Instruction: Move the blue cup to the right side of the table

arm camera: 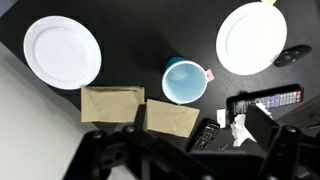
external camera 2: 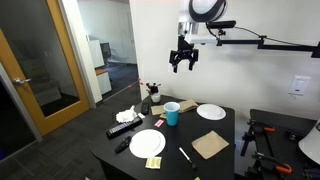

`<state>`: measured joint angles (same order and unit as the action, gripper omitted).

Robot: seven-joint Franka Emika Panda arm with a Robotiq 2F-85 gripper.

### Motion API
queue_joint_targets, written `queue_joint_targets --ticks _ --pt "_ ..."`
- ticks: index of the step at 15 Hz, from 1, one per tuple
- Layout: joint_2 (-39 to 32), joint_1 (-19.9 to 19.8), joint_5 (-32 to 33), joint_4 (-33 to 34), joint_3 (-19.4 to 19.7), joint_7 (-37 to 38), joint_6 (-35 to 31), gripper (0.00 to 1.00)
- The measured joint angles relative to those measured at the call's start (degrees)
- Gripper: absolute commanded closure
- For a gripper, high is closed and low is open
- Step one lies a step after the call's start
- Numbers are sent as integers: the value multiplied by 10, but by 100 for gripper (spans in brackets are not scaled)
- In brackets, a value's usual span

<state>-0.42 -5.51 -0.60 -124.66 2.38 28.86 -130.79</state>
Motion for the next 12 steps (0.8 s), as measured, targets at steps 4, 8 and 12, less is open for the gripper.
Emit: queue_joint_targets --ticks 4,8,12 --pt "-45 0 6 0 12 53 -51 0" --pt "-86 2 25 4 24 98 -74 0" --pt "-119 10 26 5 35 114 -81 0"
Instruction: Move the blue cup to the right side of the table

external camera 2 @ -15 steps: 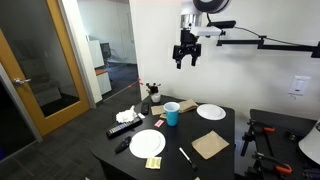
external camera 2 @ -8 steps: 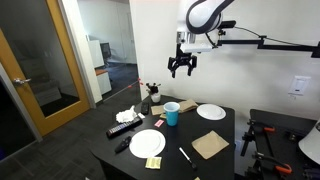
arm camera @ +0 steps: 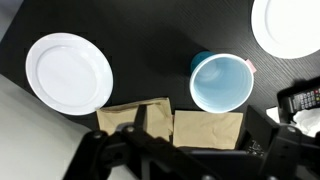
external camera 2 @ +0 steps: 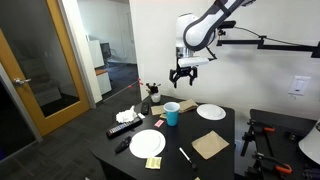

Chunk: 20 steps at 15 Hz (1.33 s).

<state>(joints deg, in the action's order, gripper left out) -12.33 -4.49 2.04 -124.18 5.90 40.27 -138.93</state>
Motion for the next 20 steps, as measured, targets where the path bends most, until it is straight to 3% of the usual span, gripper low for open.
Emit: queue_joint_targets --ticks 20 --pt "-63 7 -19 -1 10 7 -26 0"
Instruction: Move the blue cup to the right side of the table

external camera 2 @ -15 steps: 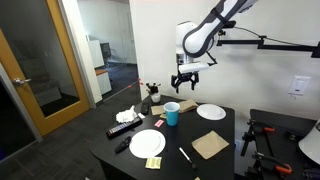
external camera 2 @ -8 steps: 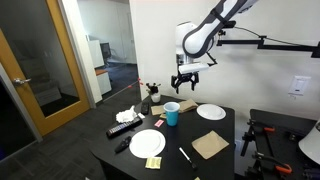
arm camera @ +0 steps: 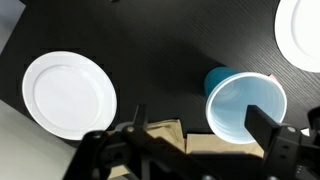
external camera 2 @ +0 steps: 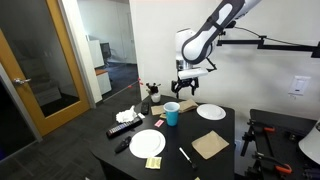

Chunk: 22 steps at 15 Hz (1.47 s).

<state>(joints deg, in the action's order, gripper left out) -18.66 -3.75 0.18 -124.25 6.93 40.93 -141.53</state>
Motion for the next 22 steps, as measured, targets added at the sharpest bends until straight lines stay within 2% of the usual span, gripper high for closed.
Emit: queue_joint_targets --ticks 8,22 --pt "-38 1 -41 2 0 0 -62 0" --pt "-116 20 -47 51 19 1 -69 0"
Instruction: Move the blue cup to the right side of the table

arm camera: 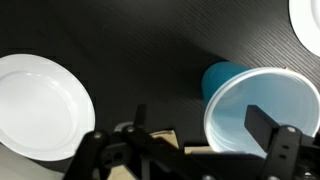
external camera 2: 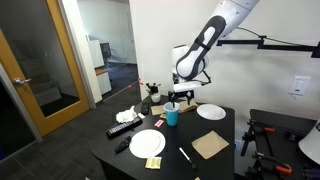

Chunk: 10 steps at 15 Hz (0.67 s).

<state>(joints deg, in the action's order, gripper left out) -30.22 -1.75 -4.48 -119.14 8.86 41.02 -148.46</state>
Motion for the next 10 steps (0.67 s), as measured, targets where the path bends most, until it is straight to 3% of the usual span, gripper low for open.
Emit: queue_joint_targets --ticks 4,5,6,10 --pt "-29 4 -5 25 0 0 0 2" --pt "-36 4 -6 32 1 0 0 27" --pt "-43 5 -8 38 1 0 0 27" --pt "-65 8 -14 60 2 0 0 58"
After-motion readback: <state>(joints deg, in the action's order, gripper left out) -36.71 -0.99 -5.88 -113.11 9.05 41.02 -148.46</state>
